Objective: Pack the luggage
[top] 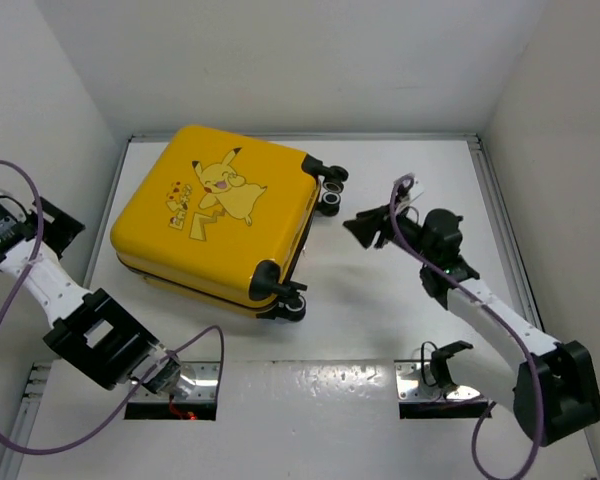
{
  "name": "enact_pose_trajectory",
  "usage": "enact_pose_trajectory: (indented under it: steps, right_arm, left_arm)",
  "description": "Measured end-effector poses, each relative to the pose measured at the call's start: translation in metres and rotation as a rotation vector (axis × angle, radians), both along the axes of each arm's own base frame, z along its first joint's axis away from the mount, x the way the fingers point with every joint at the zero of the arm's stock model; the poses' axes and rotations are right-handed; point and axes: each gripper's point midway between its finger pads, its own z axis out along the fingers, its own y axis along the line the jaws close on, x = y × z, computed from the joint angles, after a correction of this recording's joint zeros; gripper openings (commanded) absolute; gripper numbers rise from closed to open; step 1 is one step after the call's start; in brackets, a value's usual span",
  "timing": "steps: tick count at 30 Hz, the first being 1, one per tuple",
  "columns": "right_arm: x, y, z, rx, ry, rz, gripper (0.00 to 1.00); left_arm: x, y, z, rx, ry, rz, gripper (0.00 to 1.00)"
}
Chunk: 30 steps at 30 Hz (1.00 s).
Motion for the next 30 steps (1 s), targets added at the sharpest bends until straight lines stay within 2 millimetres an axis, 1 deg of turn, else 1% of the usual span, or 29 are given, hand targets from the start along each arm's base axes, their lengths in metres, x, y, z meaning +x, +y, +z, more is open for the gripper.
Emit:
enact_pose_trajectory:
  steps: [1,2,3,4,5,6,7,9,10,12,14,16,19,21,23,25,26,28,30]
  right_arm:
    - [0.016,-0.017,0.004,-0.017,-0.009,-0.066,0.5]
    - [0.029,-0.03,0.007,-0.032,-0.012,-0.117,0.53]
    - [0.046,-0.048,0.008,-0.054,-0.01,-0.186,0.53]
    - [0.053,-0.058,0.004,-0.067,0.004,-0.217,0.54]
    - [0.058,-0.063,0.001,-0.078,0.017,-0.232,0.56]
    - [0.066,-0.071,-0.004,-0.088,0.04,-0.256,0.59]
    - [0.072,-0.079,-0.007,-0.094,0.059,-0.281,0.59]
    - [0.082,-0.092,-0.01,-0.101,0.082,-0.321,0.59]
    - [0.087,-0.1,-0.011,-0.104,0.094,-0.345,0.59]
    - [0.093,-0.108,-0.008,-0.105,0.1,-0.371,0.61]
    - [0.098,-0.113,-0.002,-0.101,0.089,-0.386,0.61]
    - [0.101,-0.118,0.004,-0.096,0.079,-0.399,0.61]
    - [0.106,-0.127,0.008,-0.086,0.078,-0.426,0.56]
    - [0.112,-0.137,0.008,-0.078,0.089,-0.452,0.56]
    - [0.116,-0.15,0.005,-0.072,0.105,-0.487,0.53]
    - [0.12,-0.165,-0.001,-0.067,0.129,-0.524,0.52]
    - [0.122,-0.171,-0.005,-0.063,0.143,-0.542,0.5]
    - [0.125,-0.183,-0.011,-0.056,0.168,-0.572,0.47]
    - [0.127,-0.193,-0.02,-0.047,0.197,-0.596,0.47]
  left_arm:
    - [-0.007,-0.001,-0.002,-0.005,0.019,0.007,0.82]
    - [-0.016,-0.006,-0.006,-0.025,0.047,0.009,0.75]
    - [-0.021,-0.012,-0.012,-0.047,0.074,0.004,0.75]
    - [-0.026,-0.016,-0.019,-0.063,0.098,-0.001,0.66]
    - [-0.032,-0.022,-0.029,-0.088,0.128,-0.001,0.61]
    - [-0.042,-0.031,-0.043,-0.121,0.174,-0.007,0.57]
    - [-0.051,-0.038,-0.056,-0.15,0.218,-0.004,0.52]
    - [-0.071,-0.05,-0.077,-0.2,0.314,0.009,0.52]
    - [-0.08,-0.055,-0.085,-0.216,0.353,0.017,0.51]
    - [-0.091,-0.06,-0.096,-0.236,0.407,0.033,0.49]
    - [-0.095,-0.063,-0.106,-0.266,0.438,0.033,0.49]
    - [-0.093,-0.065,-0.12,-0.319,0.46,0.023,0.49]
    - [-0.082,-0.072,-0.15,-0.422,0.456,-0.006,0.47]
    - [-0.075,-0.083,-0.17,-0.495,0.446,-0.028,0.47]
    - [-0.061,-0.097,-0.185,-0.555,0.424,-0.054,0.47]
    - [-0.044,-0.109,-0.194,-0.577,0.405,-0.096,0.47]
    - [-0.039,-0.115,-0.198,-0.588,0.42,-0.101,0.47]
    - [-0.025,-0.123,-0.198,-0.625,0.401,-0.097,0.47]
    - [-0.001,-0.135,-0.196,-0.671,0.376,-0.116,0.47]
